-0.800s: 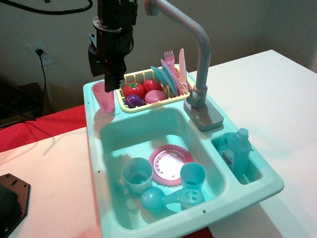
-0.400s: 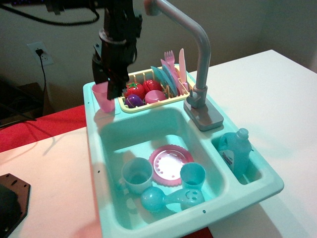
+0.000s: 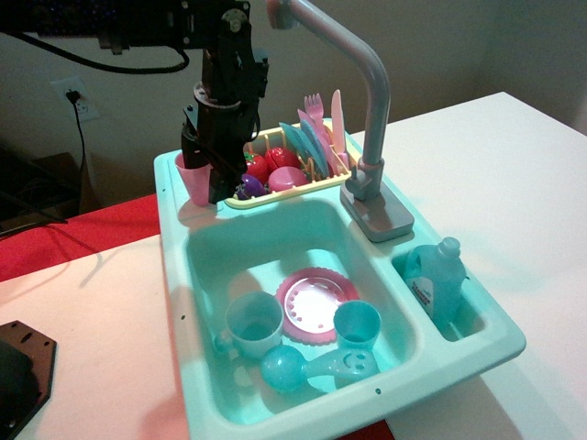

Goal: Put cup from counter to sink

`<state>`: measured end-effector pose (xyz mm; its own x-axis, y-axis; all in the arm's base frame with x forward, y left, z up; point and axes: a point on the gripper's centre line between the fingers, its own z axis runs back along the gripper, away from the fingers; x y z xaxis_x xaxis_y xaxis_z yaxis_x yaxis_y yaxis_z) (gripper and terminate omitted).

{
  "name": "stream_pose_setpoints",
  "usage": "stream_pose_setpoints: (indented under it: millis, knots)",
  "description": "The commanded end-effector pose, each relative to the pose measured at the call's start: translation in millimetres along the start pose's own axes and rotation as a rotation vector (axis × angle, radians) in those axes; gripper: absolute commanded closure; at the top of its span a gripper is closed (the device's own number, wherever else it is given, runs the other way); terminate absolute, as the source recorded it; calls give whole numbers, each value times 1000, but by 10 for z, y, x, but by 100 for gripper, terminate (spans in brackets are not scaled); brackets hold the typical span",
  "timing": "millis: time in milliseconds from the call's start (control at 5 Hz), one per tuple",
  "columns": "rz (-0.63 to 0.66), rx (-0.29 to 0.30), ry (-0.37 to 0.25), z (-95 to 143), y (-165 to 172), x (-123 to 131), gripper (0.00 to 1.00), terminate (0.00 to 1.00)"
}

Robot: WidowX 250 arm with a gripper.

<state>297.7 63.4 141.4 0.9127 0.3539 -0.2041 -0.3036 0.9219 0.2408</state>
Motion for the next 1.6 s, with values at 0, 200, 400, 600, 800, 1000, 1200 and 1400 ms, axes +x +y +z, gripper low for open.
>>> stream_pose_setpoints:
  millis: [0,200,400,600,800,1000,1200,1400]
  knots:
    - [29,10,-62,8,8,-22,100,0]
    - [32,17,-71,18,-3,-35,100,0]
    - [32,18,-77,44,-26,-44,100,0]
    - [19,9,-83,63,-88,-59,100,0]
    - [-16,-3,-108,141,-210,-48,100,0]
    - [-60,-16,-122,261,-377,-2,100,0]
    - [-98,-15,-143,427,-550,38,100,0]
    - [-113,-25,-156,494,-714,45,100,0]
